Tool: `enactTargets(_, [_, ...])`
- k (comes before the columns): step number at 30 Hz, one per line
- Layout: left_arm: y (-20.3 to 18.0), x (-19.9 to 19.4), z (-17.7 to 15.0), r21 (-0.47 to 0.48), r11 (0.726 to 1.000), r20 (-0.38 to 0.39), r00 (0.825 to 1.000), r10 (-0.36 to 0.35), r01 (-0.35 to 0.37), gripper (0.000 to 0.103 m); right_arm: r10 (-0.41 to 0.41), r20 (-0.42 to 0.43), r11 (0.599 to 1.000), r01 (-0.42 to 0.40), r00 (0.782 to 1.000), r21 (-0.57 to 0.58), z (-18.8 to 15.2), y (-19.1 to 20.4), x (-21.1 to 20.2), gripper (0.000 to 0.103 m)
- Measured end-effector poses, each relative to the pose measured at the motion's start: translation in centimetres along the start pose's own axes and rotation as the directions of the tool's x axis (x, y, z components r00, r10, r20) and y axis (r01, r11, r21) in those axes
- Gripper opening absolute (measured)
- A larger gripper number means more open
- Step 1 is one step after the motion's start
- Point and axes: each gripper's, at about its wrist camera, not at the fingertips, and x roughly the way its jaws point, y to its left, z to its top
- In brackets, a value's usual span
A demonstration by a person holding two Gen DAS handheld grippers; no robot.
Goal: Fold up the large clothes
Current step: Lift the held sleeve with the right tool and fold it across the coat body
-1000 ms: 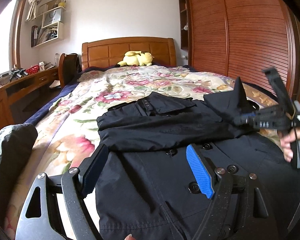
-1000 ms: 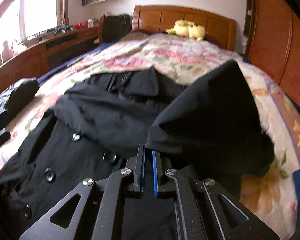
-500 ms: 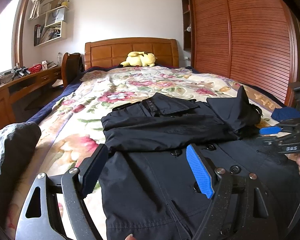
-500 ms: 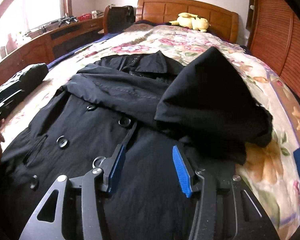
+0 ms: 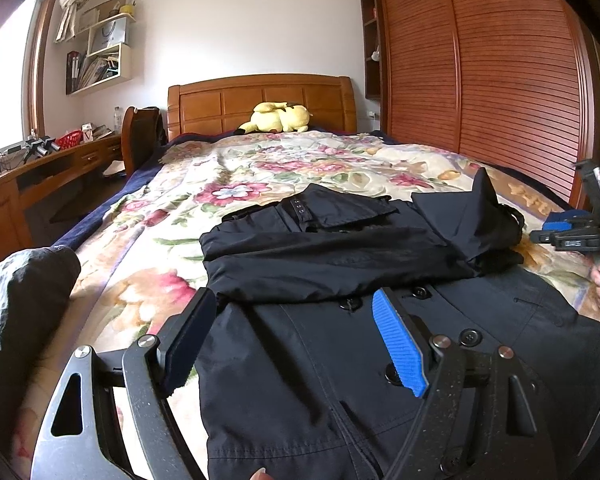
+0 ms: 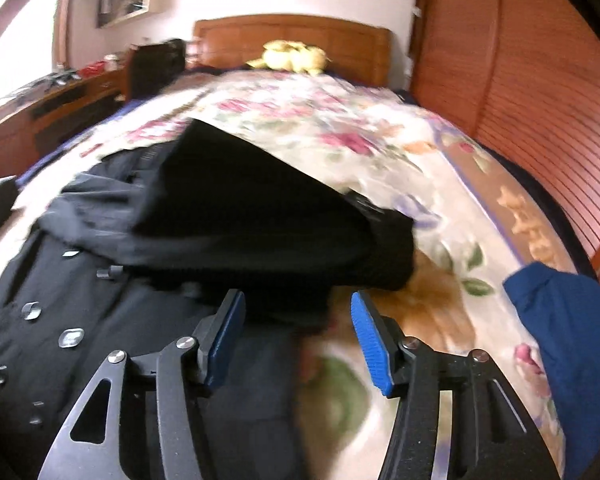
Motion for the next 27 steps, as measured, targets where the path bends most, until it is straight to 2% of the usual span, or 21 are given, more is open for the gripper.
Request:
enactTargets(2, [-0.2,0.1,-0.1,0.002,1.000,-0.003,1.000,0.001,-0.001,0.081,-0.030,-0.026,0.999,0.031,0.999,0.028,0.7,-0.4,2.3,0.059])
enactTargets(7, [-0.3,0.4,-0.2,0.004,1.000,-0.010,1.000,0.001,-0.001,0.081,0.012,-0.066,0.994,-0.005,0.998,0.105,1.8,-1.7,6.9,0.060])
enactTargets(17, [-0.2,0.7,-0.5,0.007,1.000,-0.014,1.000,0.003,-0.003,0.081,0.010,-0.109,0.992,0.004,0.994,0.128,3.5,-2.7,11.8,0.060])
enactTargets(18, [-0.1,0.8,-0.5,0.005,1.000,-0.017,1.000,0.004,-0.004,0.081,0.007,-0.109,0.992,0.007,0.994,0.128,3.5,-3.1,12.5,0.058])
enactTargets(19, [-0.1,0.8,-0.5,0.005,1.000,-0.019,1.000,0.004,-0.003,0.081,0.009,-0.103,0.992,0.003,0.995,0.124,3.6,-3.0,12.6,0.051])
enactTargets(21, [0.0,0.8,-0.5,0.006,1.000,-0.018,1.000,0.004,-0.004,0.081,0.012,-0.105,0.995,-0.001,0.994,0.102,3.6,-2.7,12.8,0.015])
enactTargets(24, [0.0,0.8,-0.5,0.009,1.000,-0.016,1.000,0.002,-0.002,0.081,-0.020,-0.075,0.999,0.023,0.997,0.036,3.8,-1.7,12.0,0.006])
enactTargets(27, [0.1,0.6,-0.5,0.007,1.000,-0.010,1.000,-0.001,0.001,0.081,-0.053,0.009,0.998,0.053,0.999,0.034,4.6,-1.6,9.8,0.006])
